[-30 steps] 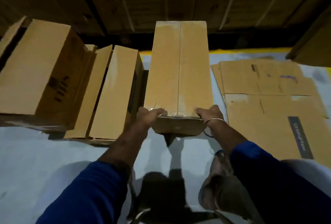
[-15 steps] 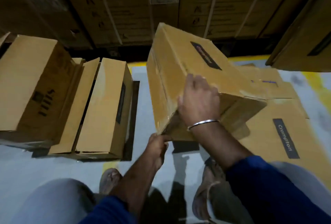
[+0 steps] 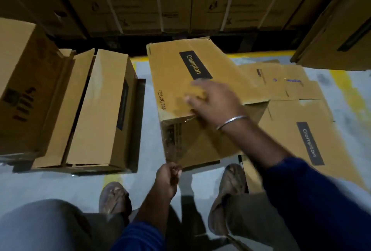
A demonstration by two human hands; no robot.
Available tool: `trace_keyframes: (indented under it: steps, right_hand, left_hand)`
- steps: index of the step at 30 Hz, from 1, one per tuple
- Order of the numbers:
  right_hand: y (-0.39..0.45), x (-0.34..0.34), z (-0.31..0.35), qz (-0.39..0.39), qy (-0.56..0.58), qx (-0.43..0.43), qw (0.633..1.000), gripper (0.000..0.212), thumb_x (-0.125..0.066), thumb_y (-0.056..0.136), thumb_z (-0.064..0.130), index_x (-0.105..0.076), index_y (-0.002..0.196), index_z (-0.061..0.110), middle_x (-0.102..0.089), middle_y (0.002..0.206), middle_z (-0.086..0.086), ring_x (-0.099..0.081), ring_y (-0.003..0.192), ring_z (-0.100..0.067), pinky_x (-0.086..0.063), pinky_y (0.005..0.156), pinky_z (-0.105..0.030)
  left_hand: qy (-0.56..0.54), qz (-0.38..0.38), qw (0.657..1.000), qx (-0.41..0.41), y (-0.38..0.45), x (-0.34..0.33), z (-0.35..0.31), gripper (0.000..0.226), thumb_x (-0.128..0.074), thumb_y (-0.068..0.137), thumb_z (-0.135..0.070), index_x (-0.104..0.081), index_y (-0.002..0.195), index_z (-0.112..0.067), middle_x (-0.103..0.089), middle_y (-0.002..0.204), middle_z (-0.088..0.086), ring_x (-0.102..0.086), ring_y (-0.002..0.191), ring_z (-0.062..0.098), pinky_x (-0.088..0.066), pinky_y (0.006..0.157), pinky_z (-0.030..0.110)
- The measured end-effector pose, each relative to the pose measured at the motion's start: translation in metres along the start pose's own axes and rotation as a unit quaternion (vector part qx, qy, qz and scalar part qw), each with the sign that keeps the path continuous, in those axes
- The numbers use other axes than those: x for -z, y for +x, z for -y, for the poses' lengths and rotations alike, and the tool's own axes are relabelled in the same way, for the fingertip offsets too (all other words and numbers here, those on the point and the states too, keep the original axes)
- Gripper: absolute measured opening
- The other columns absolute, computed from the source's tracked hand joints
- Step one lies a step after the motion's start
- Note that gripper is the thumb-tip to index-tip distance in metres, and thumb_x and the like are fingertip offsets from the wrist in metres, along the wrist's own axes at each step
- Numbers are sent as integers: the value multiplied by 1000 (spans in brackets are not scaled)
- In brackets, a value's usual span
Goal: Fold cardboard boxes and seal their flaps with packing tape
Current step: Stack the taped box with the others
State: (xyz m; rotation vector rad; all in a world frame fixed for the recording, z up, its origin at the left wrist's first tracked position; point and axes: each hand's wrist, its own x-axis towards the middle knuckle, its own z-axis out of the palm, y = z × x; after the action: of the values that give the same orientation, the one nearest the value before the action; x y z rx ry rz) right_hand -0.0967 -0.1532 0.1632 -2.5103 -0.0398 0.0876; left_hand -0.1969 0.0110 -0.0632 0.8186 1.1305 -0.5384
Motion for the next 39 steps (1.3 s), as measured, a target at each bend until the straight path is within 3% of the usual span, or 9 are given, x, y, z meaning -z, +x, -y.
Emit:
trace_keyframes:
  steps: [3, 6, 10, 16, 19, 22, 25, 30, 39]
  right_hand:
    - [19, 58, -59, -100, 34, -180, 978, 62, -72, 91, 49, -55, 144, 22, -57, 144, -3, -53, 131, -27, -44, 101, -40]
    - [18, 73, -109, -59, 165, -368, 913, 82, -72, 86, 61, -48, 148, 13, -54, 143, -10, -51, 128, -33, -40, 96, -43]
    - [12, 49, -147, -55, 353, -416, 836, 93, -88, 57, 64, -61, 132, 17, -67, 122, -6, -63, 111, -26, -45, 84, -43]
    - [34, 37, -125, -199, 388, -302, 848, 30, -82, 73, 38, -71, 85, 13, -62, 77, -1, -58, 72, -22, -47, 63, -29]
    - [46, 38, -103, -267, 342, -251, 865, 45, -74, 69, 50, -72, 97, 14, -62, 91, 3, -61, 90, -23, -49, 78, -37]
    - [51, 44, -67, -298, 244, -152, 910, 39, -61, 77, 46, -64, 77, 7, -54, 73, -7, -54, 70, -28, -42, 60, -40]
    - [40, 44, -26, -310, 116, -53, 942, 33, -58, 85, 41, -55, 71, 11, -50, 68, -13, -49, 64, -33, -29, 55, -36]
    - [1, -9, 19, -272, -90, 125, 950, 22, -59, 86, 30, -62, 75, 12, -56, 59, -12, -52, 53, -32, -34, 55, -34]
    - [-58, -125, 23, -83, -237, 182, 951, 16, -52, 93, 31, -59, 82, 21, -57, 62, 1, -55, 58, -24, -41, 68, -38]
  left_hand:
    - [7, 7, 1000, 6, 4, 1, -2, 26, -49, 92, 5, -62, 113, 2, -68, 101, 17, -67, 81, 24, -58, 62, 26]
    - [1, 6, 1000, 2, 3, 1, 0, 24, -50, 97, 1, -61, 118, 0, -69, 111, 17, -68, 95, 23, -59, 73, 27]
    - [28, 5, 1000, -11, 5, 3, 1, 30, -51, 99, 1, -57, 128, -4, -67, 121, 15, -66, 111, 24, -53, 101, 35]
    - [222, 14, 973, -65, -12, 3, -7, 50, -57, 86, 14, -56, 129, -10, -62, 133, 15, -60, 117, 26, -50, 95, 36]
    - [444, -34, 883, -149, -31, 8, -28, 56, -59, 86, 10, -55, 138, -8, -59, 141, 16, -58, 120, 34, -51, 94, 40]
    - [520, -149, 801, -256, -59, 20, -62, 54, -56, 92, -4, -54, 146, -7, -57, 144, 20, -58, 127, 40, -51, 103, 41]
    - [430, -218, 796, -366, -94, 25, -121, 33, -57, 96, -7, -68, 126, -8, -68, 125, 20, -62, 119, 40, -49, 99, 41]
    - [346, -107, 817, -448, -169, 16, -206, 22, -59, 95, -8, -73, 98, -24, -75, 111, 5, -68, 109, 25, -52, 98, 46]
    - [514, 58, 800, -305, -199, -3, -188, 27, -59, 101, -51, -66, 124, -38, -68, 123, 0, -68, 109, 27, -57, 85, 41]
